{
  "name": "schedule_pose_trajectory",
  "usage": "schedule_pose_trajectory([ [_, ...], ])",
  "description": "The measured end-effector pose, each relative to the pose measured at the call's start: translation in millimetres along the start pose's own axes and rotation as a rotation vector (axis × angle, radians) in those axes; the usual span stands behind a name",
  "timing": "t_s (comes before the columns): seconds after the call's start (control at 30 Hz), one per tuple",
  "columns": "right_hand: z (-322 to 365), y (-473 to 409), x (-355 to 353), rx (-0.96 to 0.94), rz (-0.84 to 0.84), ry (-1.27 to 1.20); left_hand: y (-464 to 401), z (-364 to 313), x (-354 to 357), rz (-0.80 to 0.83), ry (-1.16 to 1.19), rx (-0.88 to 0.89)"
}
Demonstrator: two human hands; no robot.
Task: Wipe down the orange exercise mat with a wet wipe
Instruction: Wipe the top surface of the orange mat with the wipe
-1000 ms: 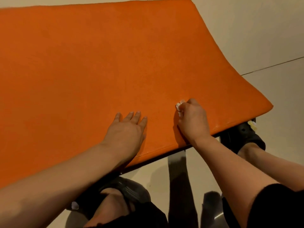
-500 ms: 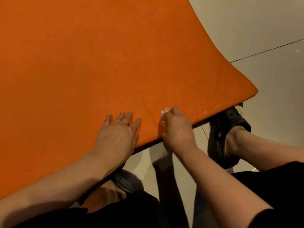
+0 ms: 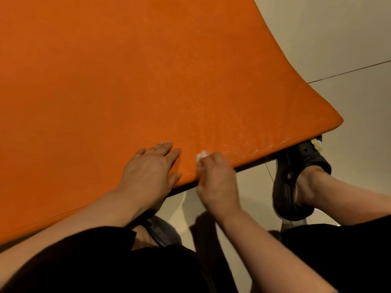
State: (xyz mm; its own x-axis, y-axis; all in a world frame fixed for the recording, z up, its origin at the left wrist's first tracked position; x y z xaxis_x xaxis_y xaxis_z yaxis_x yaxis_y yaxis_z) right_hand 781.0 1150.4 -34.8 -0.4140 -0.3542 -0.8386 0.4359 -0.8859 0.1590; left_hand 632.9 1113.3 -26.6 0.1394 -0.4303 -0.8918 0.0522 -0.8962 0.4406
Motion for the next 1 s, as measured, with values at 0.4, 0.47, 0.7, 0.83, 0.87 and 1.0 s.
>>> schedule_pose_trajectory([
  [0.4, 17, -4, 11, -0.06, -0.035, -0.016, 8, 25, 6, -0.038, 0.019, -0.102],
  [0.47, 42, 10, 32, -0.238, 0.079, -0.076, 9, 31, 7, -0.045, -0.006, -0.124],
  [0.7, -6, -23, -2, 0.065, -0.112, 0.064, 20, 44, 10, -0.026, 0.022, -0.172],
  [0.83, 41, 1, 30, -0.156, 0.044, -0.045, 16, 39, 7, -0.023, 0.083, -0.2],
  [0.87, 47, 3, 34, -0.236, 0.109, -0.047, 15, 40, 5, -0.034, 0.095, -0.211],
  [1.0, 12, -32, 7, -0.117, 0.14, 0.057, 16, 43, 3, -0.049, 0.078, -0.202],
])
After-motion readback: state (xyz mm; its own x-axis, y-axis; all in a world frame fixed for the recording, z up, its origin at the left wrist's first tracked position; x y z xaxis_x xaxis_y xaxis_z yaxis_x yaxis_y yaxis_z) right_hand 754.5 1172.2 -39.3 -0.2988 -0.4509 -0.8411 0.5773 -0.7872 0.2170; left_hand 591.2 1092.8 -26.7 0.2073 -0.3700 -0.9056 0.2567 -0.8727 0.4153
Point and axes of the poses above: each hand's wrist, its own y-axis away from the middle knuckle, its own x-axis out of the palm, z = x × y, the point moved 1 cm from there along -y, towards the middle knuckle, and after that the axes turned 11 degrees about -y, right-handed, at the moved point
